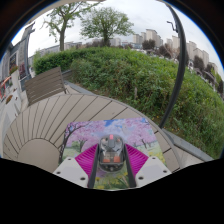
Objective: Arrange mouse
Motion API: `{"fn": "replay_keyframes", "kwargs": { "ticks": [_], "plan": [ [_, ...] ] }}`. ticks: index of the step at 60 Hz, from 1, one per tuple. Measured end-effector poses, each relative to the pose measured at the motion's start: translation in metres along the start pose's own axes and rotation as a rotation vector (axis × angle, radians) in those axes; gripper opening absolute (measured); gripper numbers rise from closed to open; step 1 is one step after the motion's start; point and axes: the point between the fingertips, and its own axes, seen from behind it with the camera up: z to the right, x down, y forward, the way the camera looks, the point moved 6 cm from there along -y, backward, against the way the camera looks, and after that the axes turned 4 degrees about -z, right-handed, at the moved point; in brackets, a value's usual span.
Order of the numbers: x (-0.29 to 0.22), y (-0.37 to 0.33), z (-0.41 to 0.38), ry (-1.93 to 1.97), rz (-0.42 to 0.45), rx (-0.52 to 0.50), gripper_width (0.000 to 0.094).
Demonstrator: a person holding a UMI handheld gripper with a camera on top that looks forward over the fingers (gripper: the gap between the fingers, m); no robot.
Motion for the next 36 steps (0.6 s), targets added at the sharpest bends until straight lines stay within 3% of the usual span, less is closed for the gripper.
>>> {"fn": "replay_keyframes", "kwargs": {
  "ticks": [2, 5, 6, 19, 36],
  "plan": [
    [0.003, -0.002, 0.001, 0.017, -0.015, -0.004, 0.0560],
    [0.000, -0.012, 0.005, 0.045, -0.029, 0.009, 0.0821],
    [-0.002, -0.018, 0.006, 0.055, -0.023, 0.016, 0.0868],
    [-0.013, -0.162, -0.009, 0.073, -0.040, 0.007, 0.0846],
    [0.048, -0.341, -0.031, 0.009, -0.134, 0.038, 0.0846]
  ]
}}
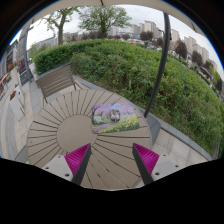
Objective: Arrange mouse
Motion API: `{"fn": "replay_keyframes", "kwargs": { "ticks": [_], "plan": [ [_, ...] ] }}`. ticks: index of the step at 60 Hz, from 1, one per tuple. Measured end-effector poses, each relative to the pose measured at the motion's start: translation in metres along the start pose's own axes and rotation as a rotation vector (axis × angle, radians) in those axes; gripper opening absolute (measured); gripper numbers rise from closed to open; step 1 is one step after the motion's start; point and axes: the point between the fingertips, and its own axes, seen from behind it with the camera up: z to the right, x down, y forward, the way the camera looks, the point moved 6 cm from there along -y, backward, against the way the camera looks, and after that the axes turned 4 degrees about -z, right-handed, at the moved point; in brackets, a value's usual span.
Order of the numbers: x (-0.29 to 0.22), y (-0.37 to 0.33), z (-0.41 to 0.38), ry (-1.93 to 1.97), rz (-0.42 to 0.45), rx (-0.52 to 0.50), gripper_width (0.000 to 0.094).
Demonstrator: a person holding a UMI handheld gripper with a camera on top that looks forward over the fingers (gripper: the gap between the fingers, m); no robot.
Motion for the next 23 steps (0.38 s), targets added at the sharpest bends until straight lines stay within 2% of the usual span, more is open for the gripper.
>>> {"fn": "replay_keyframes", "kwargs": {
  "ticks": [10, 23],
  "plan": [
    [0.019, -0.038, -0.008, 0.000, 0.036, -0.005, 0.0842],
    [0.032, -0.046, -0.020, 0.005, 0.016, -0.022, 0.0841]
  ]
}}
